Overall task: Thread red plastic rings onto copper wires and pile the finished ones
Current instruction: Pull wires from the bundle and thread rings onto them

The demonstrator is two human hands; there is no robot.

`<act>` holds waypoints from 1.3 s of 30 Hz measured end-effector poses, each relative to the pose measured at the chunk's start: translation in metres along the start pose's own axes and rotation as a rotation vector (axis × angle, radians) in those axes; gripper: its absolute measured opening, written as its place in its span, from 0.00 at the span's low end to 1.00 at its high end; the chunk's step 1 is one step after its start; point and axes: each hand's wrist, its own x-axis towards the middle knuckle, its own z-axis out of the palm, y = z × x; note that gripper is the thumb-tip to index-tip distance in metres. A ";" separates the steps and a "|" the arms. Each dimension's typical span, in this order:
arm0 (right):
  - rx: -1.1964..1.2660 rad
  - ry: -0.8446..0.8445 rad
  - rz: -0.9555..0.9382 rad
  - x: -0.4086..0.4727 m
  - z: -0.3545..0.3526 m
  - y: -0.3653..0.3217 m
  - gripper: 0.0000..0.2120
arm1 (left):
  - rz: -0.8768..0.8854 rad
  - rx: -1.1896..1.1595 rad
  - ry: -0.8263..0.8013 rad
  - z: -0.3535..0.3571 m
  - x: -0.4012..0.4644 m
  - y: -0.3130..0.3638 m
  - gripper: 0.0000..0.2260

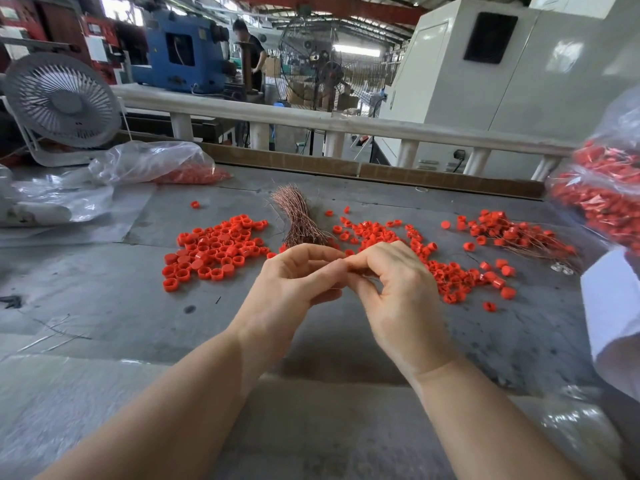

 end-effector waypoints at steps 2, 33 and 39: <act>0.004 0.007 0.000 -0.001 0.000 0.001 0.02 | -0.016 -0.029 0.014 -0.001 0.001 -0.002 0.09; 0.200 0.113 0.105 -0.001 0.002 0.001 0.02 | -0.215 -0.415 -0.088 -0.004 0.004 0.005 0.09; 0.162 0.154 0.055 -0.001 0.001 0.001 0.01 | -0.242 -0.484 -0.122 -0.005 0.003 0.007 0.11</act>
